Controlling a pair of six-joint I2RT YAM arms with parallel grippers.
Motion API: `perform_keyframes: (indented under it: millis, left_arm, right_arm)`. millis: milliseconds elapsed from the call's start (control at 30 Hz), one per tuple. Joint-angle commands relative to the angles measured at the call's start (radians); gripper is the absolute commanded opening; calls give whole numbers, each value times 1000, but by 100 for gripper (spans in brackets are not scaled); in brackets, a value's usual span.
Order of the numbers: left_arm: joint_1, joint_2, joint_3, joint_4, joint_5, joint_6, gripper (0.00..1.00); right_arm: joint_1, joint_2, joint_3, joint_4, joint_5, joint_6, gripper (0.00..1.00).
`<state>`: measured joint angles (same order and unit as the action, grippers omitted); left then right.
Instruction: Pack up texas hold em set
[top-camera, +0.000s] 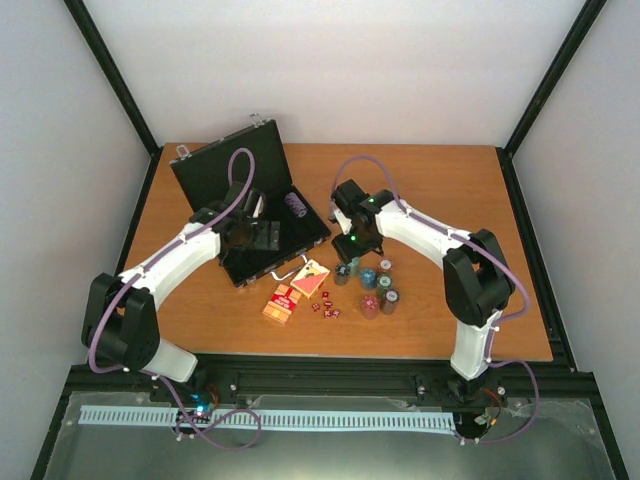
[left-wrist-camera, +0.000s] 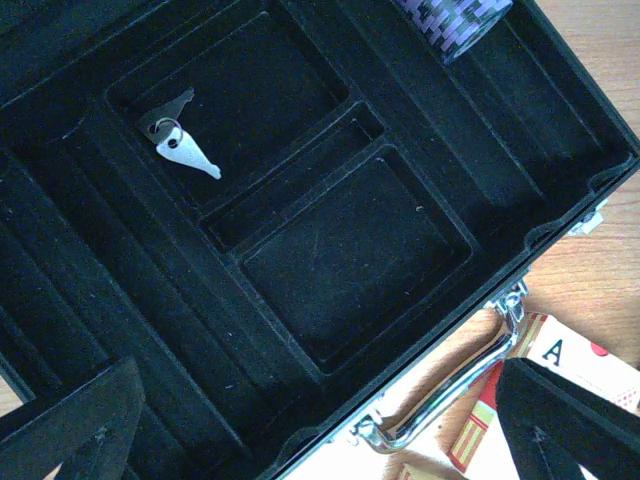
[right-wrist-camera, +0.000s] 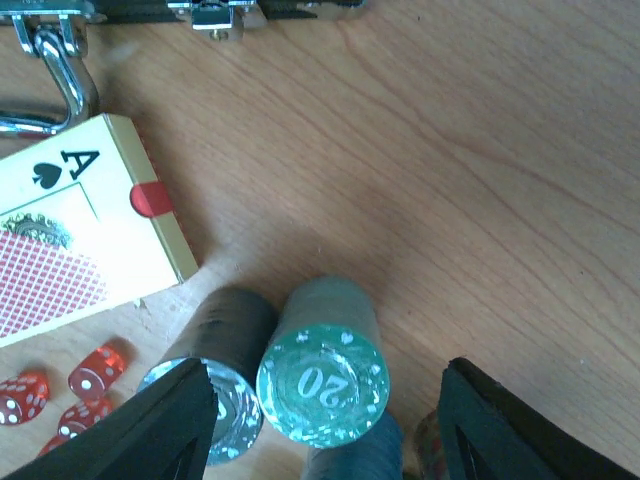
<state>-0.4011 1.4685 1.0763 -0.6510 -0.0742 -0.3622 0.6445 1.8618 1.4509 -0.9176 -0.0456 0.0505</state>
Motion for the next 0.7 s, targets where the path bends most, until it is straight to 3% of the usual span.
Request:
perform_keyframes:
  millis: [0,567,667]
  left_arm:
    - [2,-22,39,-6,-6,7,100]
    - [2,-15,42,-9,-16,5,100]
    - [2,-11,49,-9,-18,4,100]
  right_arm:
    - [11,21,33,9,-15,41,63]
    - [11,122,32,12,51,91,62]
    - [11,120,39,3,53,85,52]
